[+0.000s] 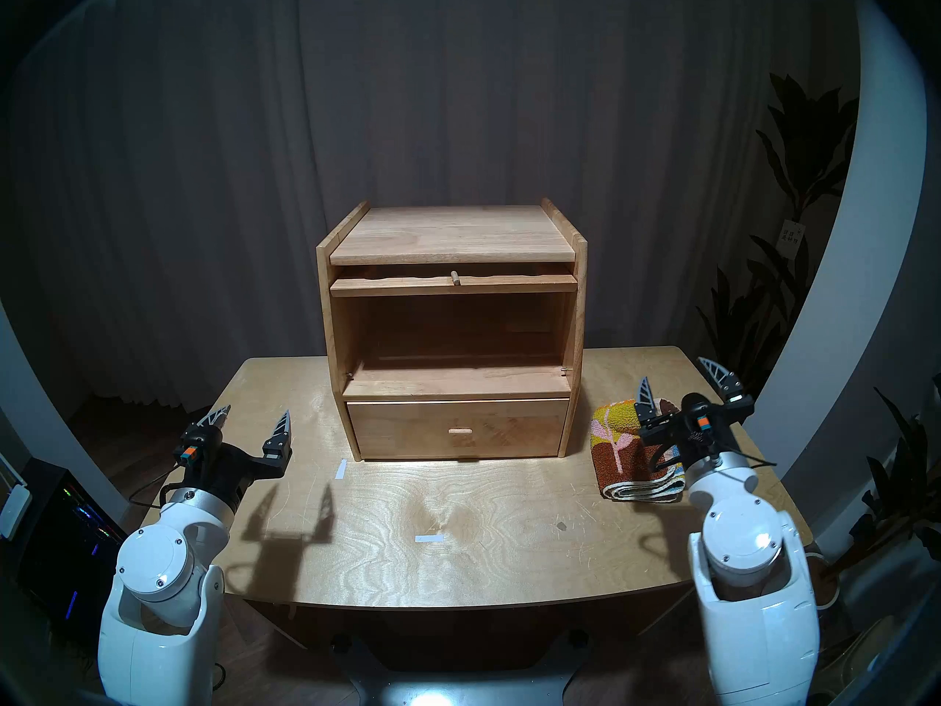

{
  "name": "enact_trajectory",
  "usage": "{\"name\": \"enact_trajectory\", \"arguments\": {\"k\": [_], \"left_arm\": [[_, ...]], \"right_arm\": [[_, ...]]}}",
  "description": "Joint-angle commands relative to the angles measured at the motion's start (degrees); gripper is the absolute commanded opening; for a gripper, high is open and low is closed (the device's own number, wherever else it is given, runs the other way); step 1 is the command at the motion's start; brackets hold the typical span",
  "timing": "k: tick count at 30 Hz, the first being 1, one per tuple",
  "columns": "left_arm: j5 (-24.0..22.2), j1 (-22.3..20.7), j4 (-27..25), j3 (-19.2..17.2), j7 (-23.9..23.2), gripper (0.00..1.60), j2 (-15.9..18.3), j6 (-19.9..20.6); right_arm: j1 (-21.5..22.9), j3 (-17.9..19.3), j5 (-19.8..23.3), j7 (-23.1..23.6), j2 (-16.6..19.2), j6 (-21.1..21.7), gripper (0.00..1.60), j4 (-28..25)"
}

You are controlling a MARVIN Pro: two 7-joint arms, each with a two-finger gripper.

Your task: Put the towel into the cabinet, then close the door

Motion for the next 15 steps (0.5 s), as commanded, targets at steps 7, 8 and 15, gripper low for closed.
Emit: {"name": "enact_trajectory", "arguments": {"k": [7, 8, 15], "left_arm": [[-0.05, -0.3, -0.75, 0.07, -0.01, 1.6, 0.05, -0.23], [-0.05, -0.31, -0.72, 0.07, -0.01, 1.6, 0.06, -0.23], [-0.06, -0.35, -0.63, 0.07, -0.01, 1.6, 0.11, -0.25]], "right_arm": [[-6.32, 5.88, -8.45, 14.31, 10.93, 0.78, 1.6, -6.27], [-6.28, 6.14, -8.95, 14.86, 11.06, 0.71, 1.6, -6.3], [-8.29, 9.19, -12.41, 23.7, 15.87, 0.38, 1.6, -5.91]]}}
